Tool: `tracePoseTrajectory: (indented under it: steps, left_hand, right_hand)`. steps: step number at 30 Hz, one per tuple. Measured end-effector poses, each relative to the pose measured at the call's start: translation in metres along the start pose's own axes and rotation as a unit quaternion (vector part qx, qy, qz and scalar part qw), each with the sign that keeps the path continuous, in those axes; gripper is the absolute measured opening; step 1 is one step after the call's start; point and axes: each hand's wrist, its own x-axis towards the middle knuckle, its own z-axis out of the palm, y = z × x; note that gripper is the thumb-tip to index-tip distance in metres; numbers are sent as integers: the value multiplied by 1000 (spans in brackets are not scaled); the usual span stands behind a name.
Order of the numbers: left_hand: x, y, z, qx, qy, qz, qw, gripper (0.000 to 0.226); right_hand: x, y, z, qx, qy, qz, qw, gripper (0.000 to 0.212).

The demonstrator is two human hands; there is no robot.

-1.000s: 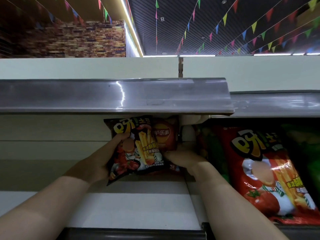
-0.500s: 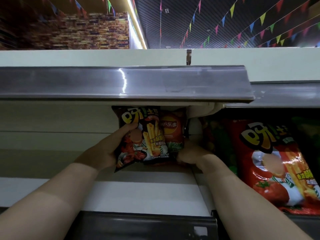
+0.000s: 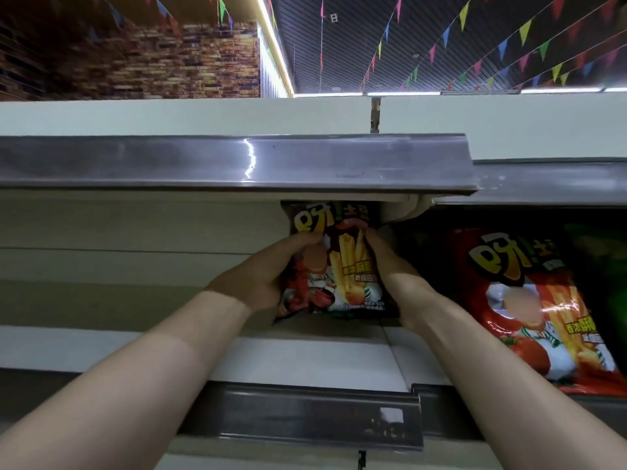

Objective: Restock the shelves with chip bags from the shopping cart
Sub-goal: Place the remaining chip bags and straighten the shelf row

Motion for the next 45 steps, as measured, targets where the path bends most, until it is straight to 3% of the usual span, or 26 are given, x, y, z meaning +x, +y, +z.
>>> tracePoseTrajectory:
  steps: [1, 6, 9, 10, 12, 14, 19, 26, 28, 31, 34, 39, 43, 45]
  left_hand:
    - [3, 0, 5, 16, 9, 8, 1000, 17]
    - [15, -10, 18, 95, 69, 3, 993, 14]
    - [25, -21, 17, 71, 124, 35, 989, 61]
    - [29, -24, 17, 65, 139, 59, 986, 66]
    - [34, -28, 19, 54, 167, 109, 978, 45]
    - [36, -25, 21, 38, 179, 134, 974, 39]
    - [54, -16, 19, 66, 217, 161, 961, 53]
    - [60, -18, 15, 73, 241, 169, 953, 51]
    - [58, -16, 17, 62, 231, 161, 958, 66]
    - [61, -15, 10, 46, 244, 144, 958, 114]
    - [67, -21, 1, 47, 203, 112, 972, 130]
    - [51, -27, 14, 102, 192, 109, 970, 89]
    - [46, -26, 13, 119, 251, 195, 941, 92]
    - [39, -28, 13, 144, 235, 219, 936, 96]
  right_hand:
    - [-2, -4, 3, -9, 18, -14, 1000, 41]
    - [0, 9, 15, -69, 50, -28, 996, 60]
    - [-1, 17, 14, -97, 63, -27, 993, 57]
    - [-1, 18, 13, -102, 59, -25, 993, 56]
    - [-2, 20, 12, -108, 51, -19, 993, 56]
    - [-3, 20, 11, -107, 51, -15, 993, 58]
    - [-4, 18, 10, -97, 54, 8, 994, 72]
    - [-2, 20, 12, -85, 41, 24, 995, 74]
    - [-1, 22, 12, -88, 56, 12, 994, 73]
    - [-4, 21, 11, -111, 88, -39, 989, 74]
    - [-11, 17, 12, -115, 63, -14, 991, 83]
    - [-20, 15, 17, -145, 17, -15, 989, 85]
    - [-22, 15, 16, -137, 65, -74, 986, 76]
    - [-21, 17, 14, -145, 77, -68, 984, 67]
